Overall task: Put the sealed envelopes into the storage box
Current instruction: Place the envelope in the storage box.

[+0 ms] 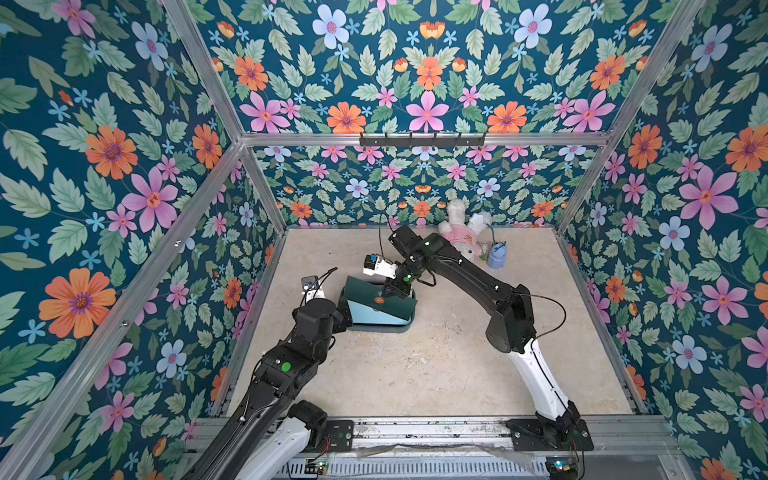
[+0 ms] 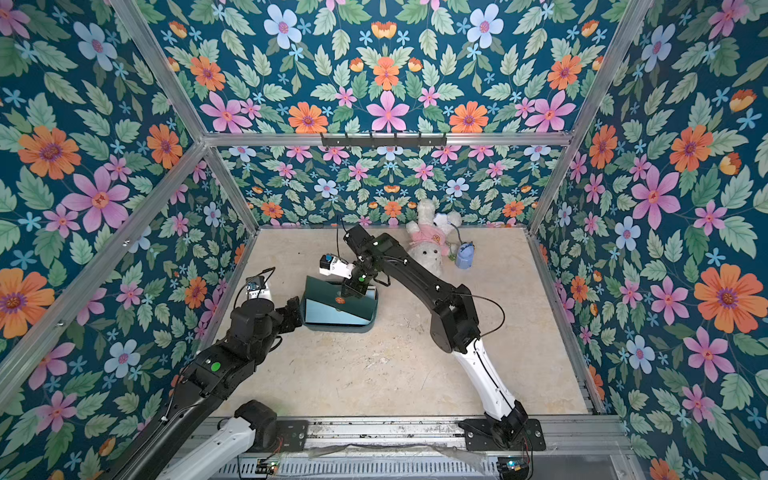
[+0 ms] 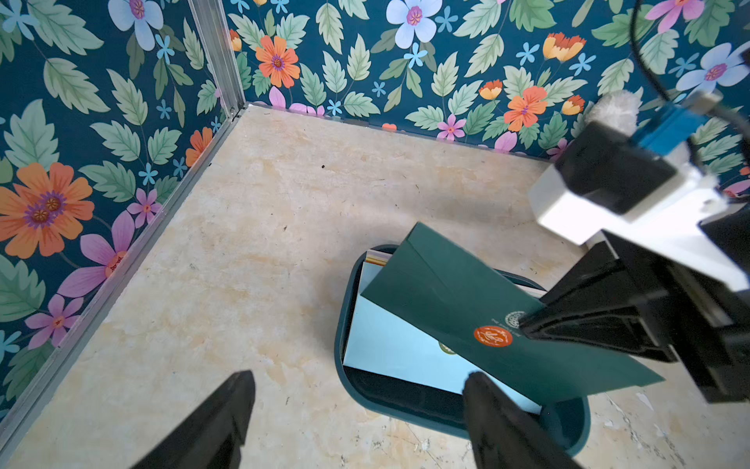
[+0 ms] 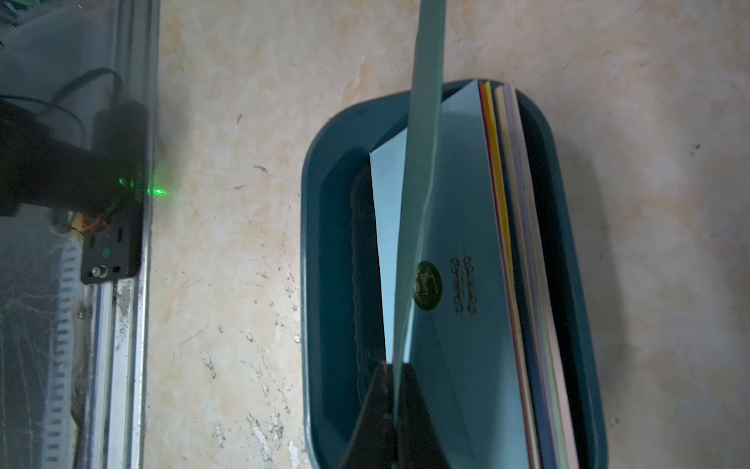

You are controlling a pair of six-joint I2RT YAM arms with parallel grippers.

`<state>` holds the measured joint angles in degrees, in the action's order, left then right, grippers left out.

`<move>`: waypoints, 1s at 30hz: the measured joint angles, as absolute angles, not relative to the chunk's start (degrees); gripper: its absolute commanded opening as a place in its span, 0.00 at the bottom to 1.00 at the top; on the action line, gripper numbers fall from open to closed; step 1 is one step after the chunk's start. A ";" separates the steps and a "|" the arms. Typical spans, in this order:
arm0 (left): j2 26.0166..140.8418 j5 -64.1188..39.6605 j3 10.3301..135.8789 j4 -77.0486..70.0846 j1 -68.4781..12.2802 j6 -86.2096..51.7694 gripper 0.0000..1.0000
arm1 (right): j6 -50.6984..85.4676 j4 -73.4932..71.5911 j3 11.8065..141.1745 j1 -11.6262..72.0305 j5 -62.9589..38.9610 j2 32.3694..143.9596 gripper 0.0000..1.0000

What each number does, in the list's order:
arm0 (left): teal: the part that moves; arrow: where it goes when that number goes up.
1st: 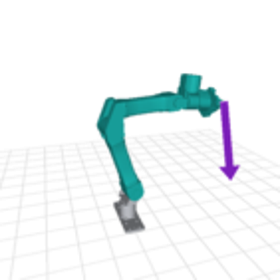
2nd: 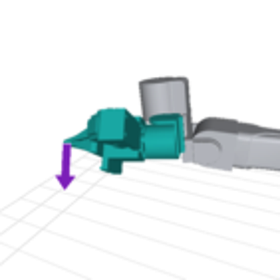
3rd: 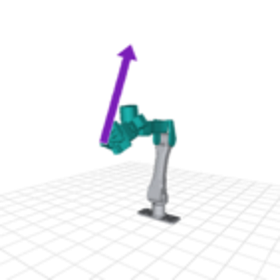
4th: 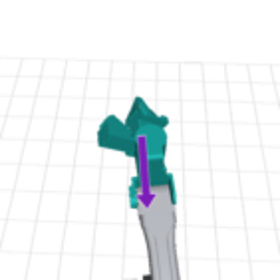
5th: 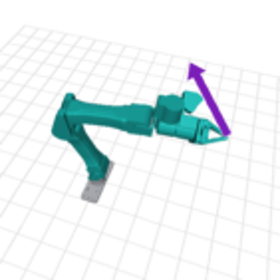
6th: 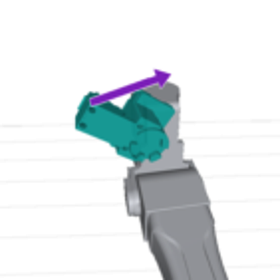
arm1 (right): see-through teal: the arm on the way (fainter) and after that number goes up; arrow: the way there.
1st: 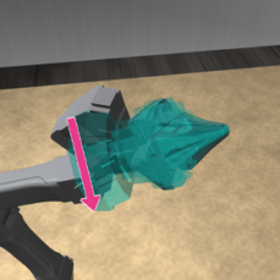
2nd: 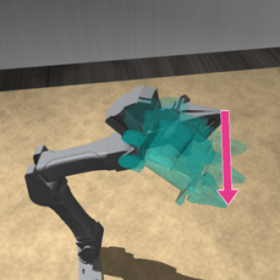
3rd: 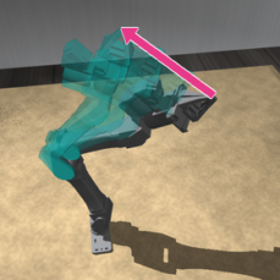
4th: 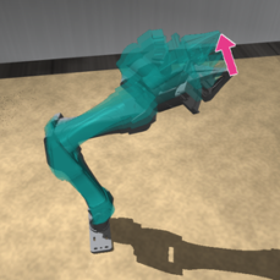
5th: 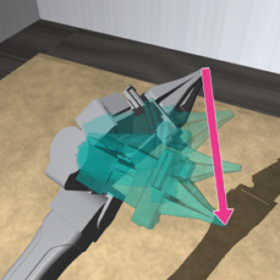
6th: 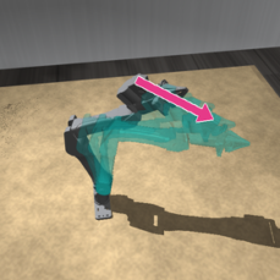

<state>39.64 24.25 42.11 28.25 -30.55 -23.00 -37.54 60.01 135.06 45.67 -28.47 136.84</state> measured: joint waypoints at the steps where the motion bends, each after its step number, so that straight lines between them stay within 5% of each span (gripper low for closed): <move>1: 39.90 24.08 42.13 28.25 -30.55 -22.98 0.86 | -37.80 60.12 134.80 45.84 -27.79 137.27 0.00; 2: 40.10 23.86 42.15 28.23 -30.55 -22.96 0.87 | -38.17 60.38 134.63 46.09 -26.96 137.73 0.00; 5: 40.99 23.18 42.15 28.25 -30.55 -22.59 0.86 | -38.35 60.38 134.39 47.11 -25.67 138.56 0.25; 9: 41.01 22.74 42.15 28.27 -30.55 -22.59 0.87 | -37.87 60.16 132.94 47.37 -24.29 138.58 0.29; 19: 41.91 22.39 42.24 28.27 -30.55 -22.59 0.87 | -35.86 57.01 124.99 47.24 -21.98 134.56 0.19; 21: 41.87 22.37 42.24 28.25 -30.55 -22.59 0.87 | -35.86 55.92 123.42 47.18 -21.98 133.25 0.15; 23: 41.82 22.35 42.24 28.27 -30.55 -22.59 0.87 | -35.86 55.48 122.91 47.11 -22.02 132.68 0.00; 30: 42.24 22.35 42.24 28.27 -30.55 -22.59 0.87 | -36.27 56.27 124.46 46.87 -22.28 132.60 0.00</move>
<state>42.24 22.35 42.24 28.27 -30.55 -22.59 -36.27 56.27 124.46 46.87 -22.28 132.60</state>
